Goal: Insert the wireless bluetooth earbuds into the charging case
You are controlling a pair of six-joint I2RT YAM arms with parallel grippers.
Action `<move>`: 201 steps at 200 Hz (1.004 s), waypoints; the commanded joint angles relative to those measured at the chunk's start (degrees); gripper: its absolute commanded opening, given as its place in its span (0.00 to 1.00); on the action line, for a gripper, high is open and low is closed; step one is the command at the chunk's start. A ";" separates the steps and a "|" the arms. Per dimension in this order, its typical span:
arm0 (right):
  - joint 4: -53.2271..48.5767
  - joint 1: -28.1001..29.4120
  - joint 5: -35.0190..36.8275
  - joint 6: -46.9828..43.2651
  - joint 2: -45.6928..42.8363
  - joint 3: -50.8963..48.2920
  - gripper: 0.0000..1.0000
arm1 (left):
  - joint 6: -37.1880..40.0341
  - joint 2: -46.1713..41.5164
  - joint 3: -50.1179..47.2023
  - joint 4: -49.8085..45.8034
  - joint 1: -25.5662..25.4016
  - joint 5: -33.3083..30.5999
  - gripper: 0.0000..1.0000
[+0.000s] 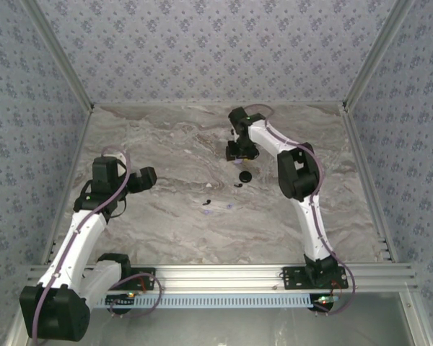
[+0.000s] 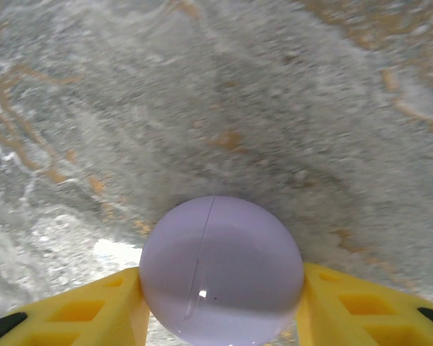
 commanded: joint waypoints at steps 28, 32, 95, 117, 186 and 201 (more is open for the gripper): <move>-2.16 3.45 -1.03 4.59 0.80 1.77 0.52 | 1.11 0.61 2.43 -0.46 -0.31 1.63 0.99; -2.07 3.75 -1.17 4.75 0.82 1.76 0.52 | 1.15 0.61 2.42 -0.38 -0.31 1.80 0.99; -0.49 5.14 -3.00 5.49 -1.06 1.21 0.62 | -1.62 1.27 2.30 2.84 -0.63 6.19 0.99; 1.32 4.99 -3.91 4.84 -3.84 -0.09 0.64 | -5.69 4.38 3.45 5.85 -2.13 9.29 0.99; 4.56 1.37 -9.04 1.14 -8.50 -2.39 0.68 | -10.25 24.15 13.63 8.63 -14.63 7.66 0.82; 4.64 0.22 -10.27 0.34 -7.53 -1.38 0.65 | -11.48 29.02 15.96 10.43 -16.73 8.61 0.72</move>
